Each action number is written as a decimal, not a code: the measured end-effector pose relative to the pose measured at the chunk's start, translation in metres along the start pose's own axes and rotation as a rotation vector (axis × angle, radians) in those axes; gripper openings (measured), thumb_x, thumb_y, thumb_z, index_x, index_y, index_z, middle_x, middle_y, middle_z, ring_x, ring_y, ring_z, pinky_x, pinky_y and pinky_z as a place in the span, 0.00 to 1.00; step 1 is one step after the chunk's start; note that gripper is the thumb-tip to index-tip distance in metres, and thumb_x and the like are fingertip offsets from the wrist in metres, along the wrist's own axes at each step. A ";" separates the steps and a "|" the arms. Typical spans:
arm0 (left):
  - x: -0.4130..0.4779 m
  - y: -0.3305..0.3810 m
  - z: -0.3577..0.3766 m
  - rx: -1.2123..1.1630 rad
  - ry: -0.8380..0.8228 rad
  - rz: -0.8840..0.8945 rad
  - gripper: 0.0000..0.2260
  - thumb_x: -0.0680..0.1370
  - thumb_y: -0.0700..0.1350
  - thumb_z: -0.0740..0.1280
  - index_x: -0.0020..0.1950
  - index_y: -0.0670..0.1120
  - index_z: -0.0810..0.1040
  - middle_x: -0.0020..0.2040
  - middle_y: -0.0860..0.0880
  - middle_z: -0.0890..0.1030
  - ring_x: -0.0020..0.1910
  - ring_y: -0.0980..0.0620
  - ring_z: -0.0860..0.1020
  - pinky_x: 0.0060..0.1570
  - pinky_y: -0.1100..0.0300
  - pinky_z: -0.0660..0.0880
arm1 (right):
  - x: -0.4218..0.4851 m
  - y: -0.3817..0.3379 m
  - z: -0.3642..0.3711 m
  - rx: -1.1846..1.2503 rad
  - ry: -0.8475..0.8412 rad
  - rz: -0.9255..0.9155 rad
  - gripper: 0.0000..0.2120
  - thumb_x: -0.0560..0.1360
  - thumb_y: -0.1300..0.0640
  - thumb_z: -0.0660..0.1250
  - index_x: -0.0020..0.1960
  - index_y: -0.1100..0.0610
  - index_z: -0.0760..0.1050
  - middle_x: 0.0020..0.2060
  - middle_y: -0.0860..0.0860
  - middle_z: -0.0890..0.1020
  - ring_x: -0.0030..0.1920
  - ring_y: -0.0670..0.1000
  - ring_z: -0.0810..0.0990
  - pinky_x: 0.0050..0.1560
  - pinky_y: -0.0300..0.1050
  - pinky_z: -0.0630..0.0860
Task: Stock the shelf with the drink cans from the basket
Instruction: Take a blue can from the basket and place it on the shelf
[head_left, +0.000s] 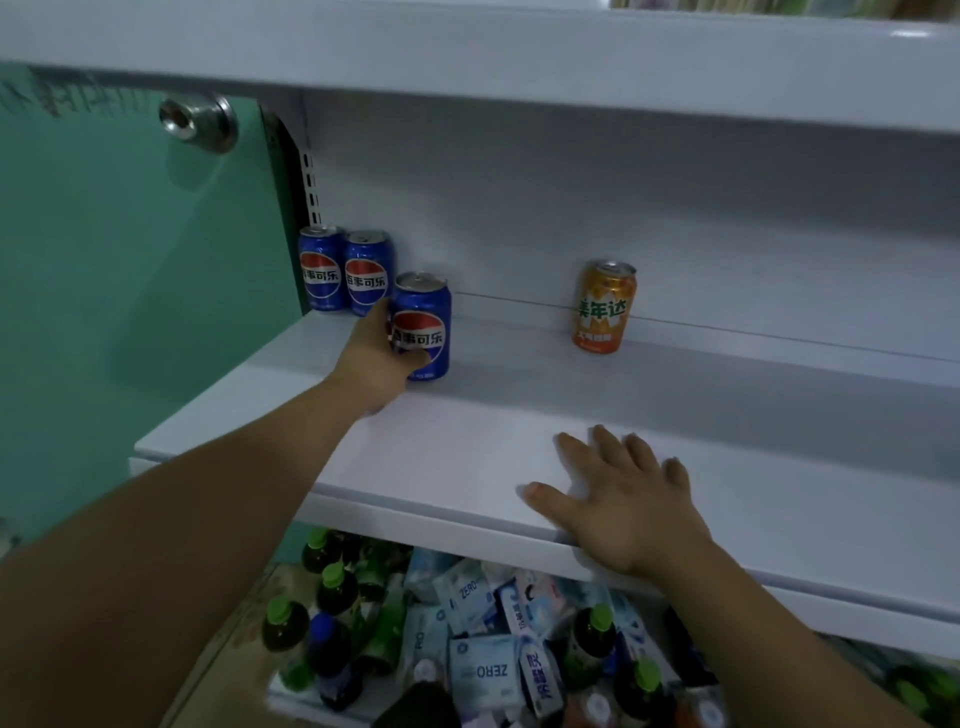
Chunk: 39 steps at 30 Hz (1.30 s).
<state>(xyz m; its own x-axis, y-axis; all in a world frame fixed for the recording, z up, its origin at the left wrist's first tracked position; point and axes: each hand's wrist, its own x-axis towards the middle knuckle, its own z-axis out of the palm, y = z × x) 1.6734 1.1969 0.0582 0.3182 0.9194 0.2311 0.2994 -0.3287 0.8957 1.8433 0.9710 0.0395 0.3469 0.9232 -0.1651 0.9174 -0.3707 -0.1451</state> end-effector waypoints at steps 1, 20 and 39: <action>0.006 -0.002 0.002 0.032 0.021 -0.008 0.29 0.72 0.34 0.71 0.70 0.48 0.66 0.63 0.49 0.76 0.60 0.50 0.74 0.62 0.55 0.71 | 0.001 0.000 0.000 0.001 -0.001 0.001 0.41 0.70 0.23 0.43 0.78 0.40 0.43 0.79 0.47 0.43 0.77 0.54 0.40 0.74 0.63 0.41; 0.048 -0.014 0.029 0.249 0.347 -0.006 0.20 0.73 0.39 0.71 0.61 0.39 0.67 0.63 0.40 0.71 0.59 0.39 0.74 0.59 0.47 0.72 | 0.000 0.000 -0.003 0.023 0.007 -0.001 0.41 0.70 0.23 0.42 0.77 0.40 0.42 0.78 0.46 0.42 0.77 0.54 0.38 0.74 0.63 0.40; 0.101 -0.017 0.036 0.376 0.337 -0.111 0.13 0.76 0.42 0.68 0.59 0.40 0.73 0.64 0.40 0.71 0.58 0.38 0.74 0.59 0.46 0.72 | 0.001 -0.003 -0.008 0.055 -0.029 0.040 0.41 0.69 0.23 0.44 0.76 0.38 0.37 0.78 0.43 0.38 0.77 0.52 0.34 0.74 0.61 0.35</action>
<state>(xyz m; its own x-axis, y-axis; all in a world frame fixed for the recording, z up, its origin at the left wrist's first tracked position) 1.7327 1.2879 0.0532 -0.0234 0.9513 0.3073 0.6377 -0.2226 0.7374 1.8419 0.9736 0.0472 0.3762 0.9048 -0.1995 0.8906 -0.4126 -0.1914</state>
